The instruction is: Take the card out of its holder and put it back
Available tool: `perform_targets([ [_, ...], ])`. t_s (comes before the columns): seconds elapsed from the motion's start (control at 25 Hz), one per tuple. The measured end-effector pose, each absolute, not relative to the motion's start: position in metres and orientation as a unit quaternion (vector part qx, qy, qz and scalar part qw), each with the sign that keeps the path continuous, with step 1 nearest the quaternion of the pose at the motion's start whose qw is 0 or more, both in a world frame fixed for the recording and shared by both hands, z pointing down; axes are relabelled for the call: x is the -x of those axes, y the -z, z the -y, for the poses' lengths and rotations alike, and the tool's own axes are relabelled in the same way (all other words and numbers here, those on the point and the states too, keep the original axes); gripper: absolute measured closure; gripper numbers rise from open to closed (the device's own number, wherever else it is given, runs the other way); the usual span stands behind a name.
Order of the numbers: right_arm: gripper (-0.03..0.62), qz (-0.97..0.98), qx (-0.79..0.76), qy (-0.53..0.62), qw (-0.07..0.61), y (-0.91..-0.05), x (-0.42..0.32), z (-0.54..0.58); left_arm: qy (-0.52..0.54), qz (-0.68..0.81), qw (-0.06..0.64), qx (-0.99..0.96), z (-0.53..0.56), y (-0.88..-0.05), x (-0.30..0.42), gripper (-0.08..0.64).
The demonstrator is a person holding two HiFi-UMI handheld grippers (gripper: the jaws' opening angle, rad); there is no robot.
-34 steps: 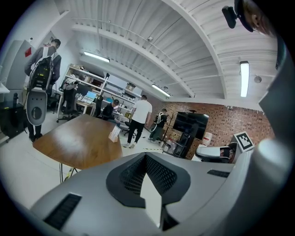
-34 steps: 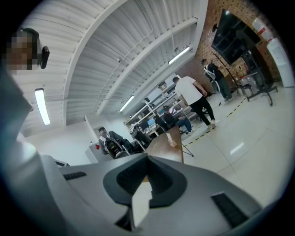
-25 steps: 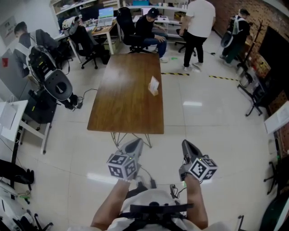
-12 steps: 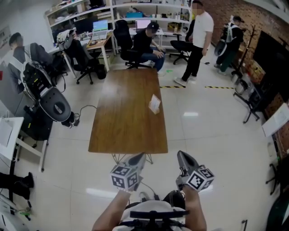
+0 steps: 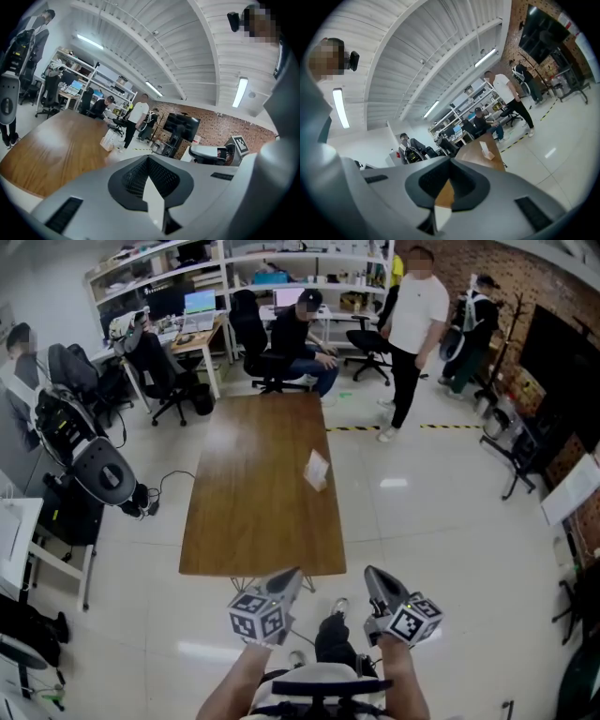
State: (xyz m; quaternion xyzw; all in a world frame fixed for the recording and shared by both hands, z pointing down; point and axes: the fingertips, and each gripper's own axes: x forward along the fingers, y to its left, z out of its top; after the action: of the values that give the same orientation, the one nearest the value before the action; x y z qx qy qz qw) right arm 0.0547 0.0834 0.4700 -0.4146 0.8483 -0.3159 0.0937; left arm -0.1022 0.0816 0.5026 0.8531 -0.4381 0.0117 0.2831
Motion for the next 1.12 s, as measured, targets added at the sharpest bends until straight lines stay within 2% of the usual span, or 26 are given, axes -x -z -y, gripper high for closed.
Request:
perform_targets([
  [0.48,0.584,-0.862,0.38,0.316,0.111,-0.459,-0.058,0.002,-0.022,0.461,0.265,-0.846,0.0,-0.497,0.089,0.56],
  [1.12,0.583,-0.879,0.34,0.328,0.065,-0.484,-0.057,0.125,-0.074,0.46,0.25,-0.849,0.116,-0.524,0.058,0.56],
])
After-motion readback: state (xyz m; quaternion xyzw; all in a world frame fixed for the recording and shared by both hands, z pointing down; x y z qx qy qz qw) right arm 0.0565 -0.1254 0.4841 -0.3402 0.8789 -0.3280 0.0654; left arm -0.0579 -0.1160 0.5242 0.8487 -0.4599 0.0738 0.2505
